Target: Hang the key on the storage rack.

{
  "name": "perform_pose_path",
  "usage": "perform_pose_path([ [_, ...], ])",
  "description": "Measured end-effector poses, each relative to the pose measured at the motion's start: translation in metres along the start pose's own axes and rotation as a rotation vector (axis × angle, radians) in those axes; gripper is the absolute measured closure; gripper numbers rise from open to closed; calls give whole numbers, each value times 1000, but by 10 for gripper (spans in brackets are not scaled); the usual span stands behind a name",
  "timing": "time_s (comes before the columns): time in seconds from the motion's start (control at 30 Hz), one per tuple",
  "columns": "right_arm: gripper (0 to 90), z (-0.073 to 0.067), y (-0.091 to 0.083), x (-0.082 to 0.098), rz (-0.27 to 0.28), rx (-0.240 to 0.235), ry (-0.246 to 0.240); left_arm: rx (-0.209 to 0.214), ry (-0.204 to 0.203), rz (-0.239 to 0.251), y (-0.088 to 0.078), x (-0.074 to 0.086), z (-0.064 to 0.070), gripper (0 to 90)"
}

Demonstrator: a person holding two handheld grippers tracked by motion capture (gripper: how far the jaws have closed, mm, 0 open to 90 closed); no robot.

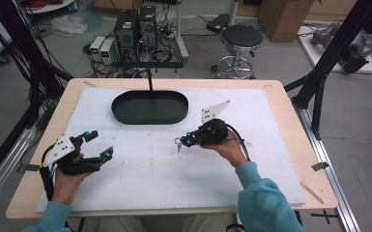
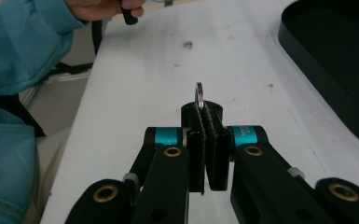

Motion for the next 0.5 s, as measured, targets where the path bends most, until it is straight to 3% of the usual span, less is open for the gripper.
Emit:
perform_pose_path([
  [0.17,892,-7,-2,-13,47,-9,-24,99,-25,-14,15,-22,9,156],
  [0.27,892,-10,-4,-21,80,-8,-35,152,-50,-49,25,-32,14,154],
  [0.3,892,-11,-6,-25,100,-2,-38,200,-45,-52,32,-40,20,152],
  [0.33,892,-11,-6,-25,100,-2,-38,200,-45,-52,32,-40,20,152],
  [0.5,892,-15,-9,-38,157,-8,-47,304,-4,-64,48,-56,38,152],
])
Point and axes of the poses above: each handheld gripper's, and its own axes: y roughly forward along the jaws, x roughly out of its underside, z roughly to its right, the point moved 10 cm from there along y, roughly forward along the jaws, and after that the axes turned 2 degrees about z, right-handed, at the moved point
